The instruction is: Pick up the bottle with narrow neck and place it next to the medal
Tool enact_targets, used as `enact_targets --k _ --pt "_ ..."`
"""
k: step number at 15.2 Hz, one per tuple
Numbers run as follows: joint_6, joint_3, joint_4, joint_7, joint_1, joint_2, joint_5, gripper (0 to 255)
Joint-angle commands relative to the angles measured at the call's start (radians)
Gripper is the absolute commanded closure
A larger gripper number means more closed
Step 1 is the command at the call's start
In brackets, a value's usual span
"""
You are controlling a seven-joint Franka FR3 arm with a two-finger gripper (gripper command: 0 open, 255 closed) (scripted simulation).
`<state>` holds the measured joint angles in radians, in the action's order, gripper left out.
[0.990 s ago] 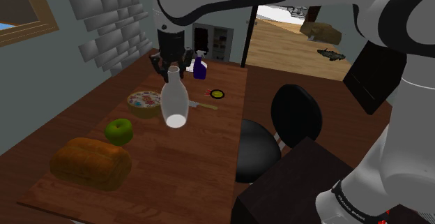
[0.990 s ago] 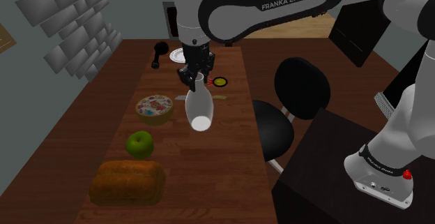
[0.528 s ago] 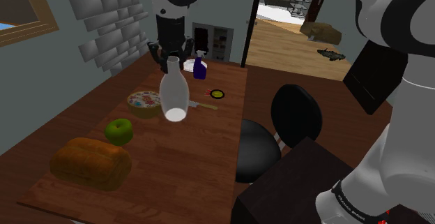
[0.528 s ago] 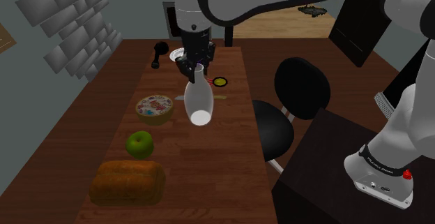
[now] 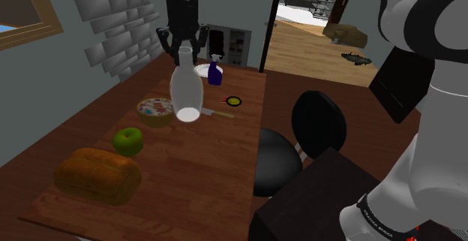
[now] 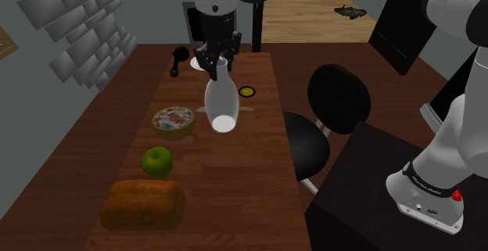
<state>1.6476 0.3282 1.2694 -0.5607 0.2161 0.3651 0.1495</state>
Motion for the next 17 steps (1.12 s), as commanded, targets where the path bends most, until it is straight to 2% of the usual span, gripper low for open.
enact_targets --k 1,5,11,17 --pt "-0.033 0.001 -0.039 -0.001 0.005 0.006 0.002 255" --pt "-0.089 0.001 -0.113 0.001 0.015 0.024 0.008 255" --pt "0.033 -0.032 0.085 0.120 -0.098 -0.061 -0.031 255" --pt "0.127 -0.073 0.203 0.241 -0.189 -0.094 -0.055 255"
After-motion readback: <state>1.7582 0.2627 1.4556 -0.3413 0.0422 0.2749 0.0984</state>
